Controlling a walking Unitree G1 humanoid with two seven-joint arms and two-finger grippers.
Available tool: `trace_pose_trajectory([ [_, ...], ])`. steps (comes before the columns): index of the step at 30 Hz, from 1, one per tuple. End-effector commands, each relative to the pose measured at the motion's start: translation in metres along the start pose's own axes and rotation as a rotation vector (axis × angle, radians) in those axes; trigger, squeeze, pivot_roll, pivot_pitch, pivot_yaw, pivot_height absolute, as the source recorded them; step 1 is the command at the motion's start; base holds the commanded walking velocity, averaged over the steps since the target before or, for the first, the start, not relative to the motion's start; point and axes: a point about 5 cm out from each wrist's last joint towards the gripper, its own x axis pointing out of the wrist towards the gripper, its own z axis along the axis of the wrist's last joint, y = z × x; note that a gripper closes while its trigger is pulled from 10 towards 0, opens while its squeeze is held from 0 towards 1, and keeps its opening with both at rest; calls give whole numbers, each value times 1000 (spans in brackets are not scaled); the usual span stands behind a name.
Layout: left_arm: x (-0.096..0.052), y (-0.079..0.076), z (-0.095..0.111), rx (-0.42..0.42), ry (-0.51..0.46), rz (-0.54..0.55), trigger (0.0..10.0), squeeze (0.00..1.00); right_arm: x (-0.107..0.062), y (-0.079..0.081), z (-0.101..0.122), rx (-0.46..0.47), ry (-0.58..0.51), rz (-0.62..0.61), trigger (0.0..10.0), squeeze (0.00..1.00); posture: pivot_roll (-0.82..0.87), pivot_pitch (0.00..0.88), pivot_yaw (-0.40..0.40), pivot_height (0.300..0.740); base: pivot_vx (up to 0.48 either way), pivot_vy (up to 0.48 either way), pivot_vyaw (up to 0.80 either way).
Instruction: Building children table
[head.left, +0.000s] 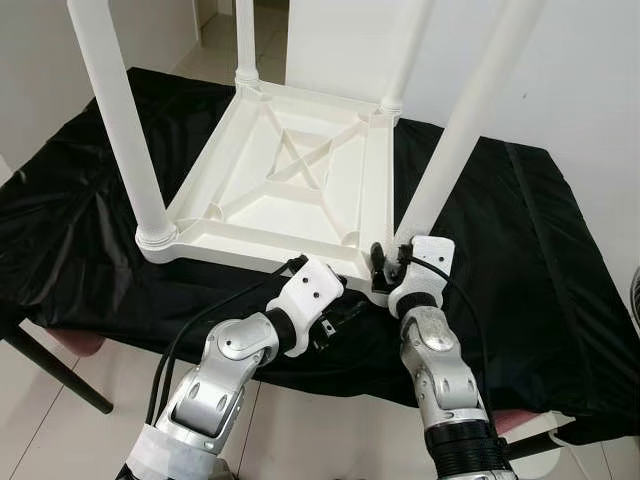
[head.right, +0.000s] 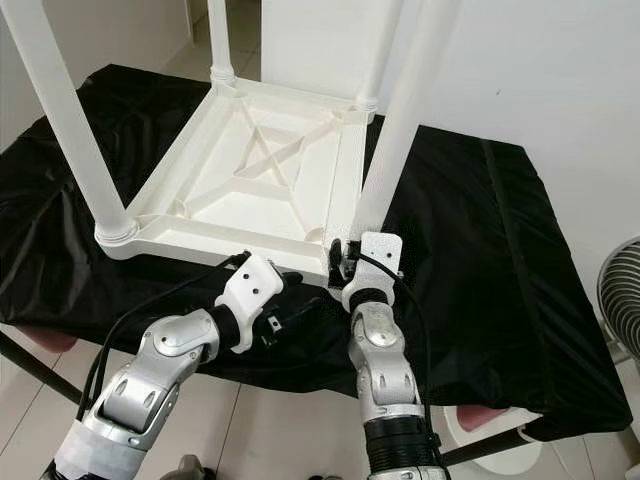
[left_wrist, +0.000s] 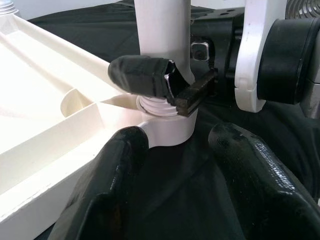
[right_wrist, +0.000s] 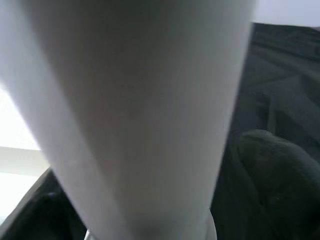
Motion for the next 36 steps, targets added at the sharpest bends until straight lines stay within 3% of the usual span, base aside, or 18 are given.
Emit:
trace_pose_trajectory([
  [1, 2, -1, -2, -6, 5, 39, 10000, 0, -1, -7, -3, 2, 17, 24, 10000, 1000, 135, 67, -97, 740, 0, 0, 0],
  [3, 2, -1, -2, -5, 4, 38, 10000, 0, 0, -14, -3, -1, 21, 137, 10000, 1000, 134, 62, -96, 740, 0, 0, 0],
  [7, 2, -2, -2, -4, 4, 35, 10000, 0, 1, -24, -2, -14, 27, 222, 10000, 1000, 129, 57, -94, 740, 0, 0, 0],
  [8, 3, -2, -2, -3, 4, 32, 10000, 0, 1, -30, -2, -33, 36, 281, 10000, 0, 126, 53, -92, 740, 0, 0, 0],
  [12, 4, -1, -1, 2, 1, 24, 10000, 0, 1, -43, -1, -152, 35, 456, 10000, 0, 123, 46, -87, 740, 0, 0, 0],
  [19, 4, -1, -1, 5, 0, 19, 10000, 0, 1, -50, -2, -199, 45, 535, 10000, 0, 121, 42, -85, 740, 0, 0, 0],
  [21, 5, -1, -1, 9, 0, 14, 10000, 0, 9, -56, -2, -241, 50, 579, 10000, 0, 118, 37, -83, 740, 0, 0, 0],
  [26, 6, -1, 0, 10, -1, 11, 10000, 0, 14, -58, -3, -242, 57, 621, 10000, 0, 120, 35, -84, 740, 0, 0, 0],
  [27, 6, -1, 0, 11, -2, 11, 10000, 0, 15, -58, -4, -244, 61, 640, 2588, 0, 122, 36, -85, 740, 0, 0, 0],
  [32, 6, -1, 0, 11, -3, 12, 10000, 0, 16, -58, -6, -240, 68, 664, 2588, 0, 124, 35, -85, 740, 0, 0, 0],
  [33, 6, -1, 0, 11, -3, 15, 10000, 0, 16, -57, -8, -233, 71, 689, 0, 0, 130, 37, -86, 740, 0, 0, 0],
  [36, 6, -1, 0, 11, -3, 15, 10000, 0, 16, -57, -8, -233, 71, 689, 0, 0, 130, 37, -86, 740, 0, 0, 0],
])
